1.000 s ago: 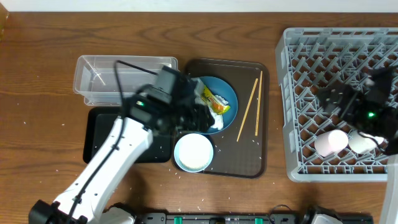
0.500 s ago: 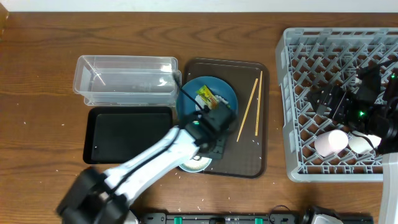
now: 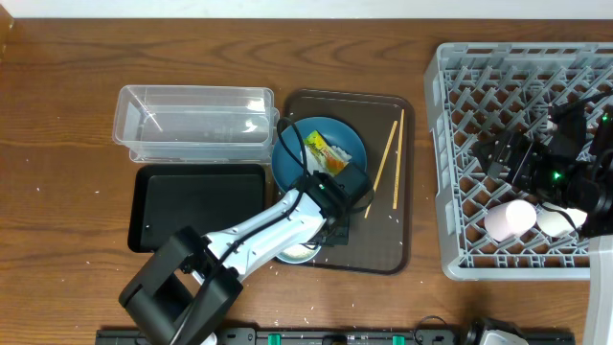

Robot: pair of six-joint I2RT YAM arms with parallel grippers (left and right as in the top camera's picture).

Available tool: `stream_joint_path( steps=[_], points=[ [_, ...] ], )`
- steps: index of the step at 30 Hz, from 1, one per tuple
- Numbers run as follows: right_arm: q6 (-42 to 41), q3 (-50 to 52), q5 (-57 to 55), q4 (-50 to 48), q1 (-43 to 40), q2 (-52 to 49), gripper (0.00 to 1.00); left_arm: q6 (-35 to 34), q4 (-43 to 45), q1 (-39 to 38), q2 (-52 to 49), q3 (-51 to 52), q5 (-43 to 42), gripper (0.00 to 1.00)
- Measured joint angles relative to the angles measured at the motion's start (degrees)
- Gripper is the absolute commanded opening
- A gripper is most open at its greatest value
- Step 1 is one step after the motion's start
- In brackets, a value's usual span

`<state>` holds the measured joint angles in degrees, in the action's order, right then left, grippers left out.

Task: Sort waste into correct bins and load items into the dishwasher rack
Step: 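Grasp the white rice bowl rim with the left gripper, then tip the rice bowl over the black tray to dump the rice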

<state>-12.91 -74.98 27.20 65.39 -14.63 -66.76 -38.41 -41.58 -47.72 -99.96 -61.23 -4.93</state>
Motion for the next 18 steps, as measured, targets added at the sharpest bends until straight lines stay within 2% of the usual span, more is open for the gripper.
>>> stream_joint_path(
  steps=[7, 12, 15, 18],
  points=[
    [0.0, 0.0, -0.02, 0.0, 0.0, 0.0, 0.96, -0.33, -2.78, -1.07, 0.37, -0.57, 0.59, 0.06],
    [0.0, 0.0, -0.02, 0.0, 0.0, 0.0, 0.96, 0.48, -5.97, -0.37, 5.49, -1.66, -2.45, 0.06],
    [0.0, 0.0, -0.02, 0.0, 0.0, 0.0, 0.96, 1.29, -6.05, 2.32, 12.39, -2.08, -5.38, 0.06],
    [0.0, 0.0, -0.02, 0.0, 0.0, 0.0, 0.95, 2.89, -6.03, 8.98, 19.28, -2.99, -9.38, 0.06]
  ],
)
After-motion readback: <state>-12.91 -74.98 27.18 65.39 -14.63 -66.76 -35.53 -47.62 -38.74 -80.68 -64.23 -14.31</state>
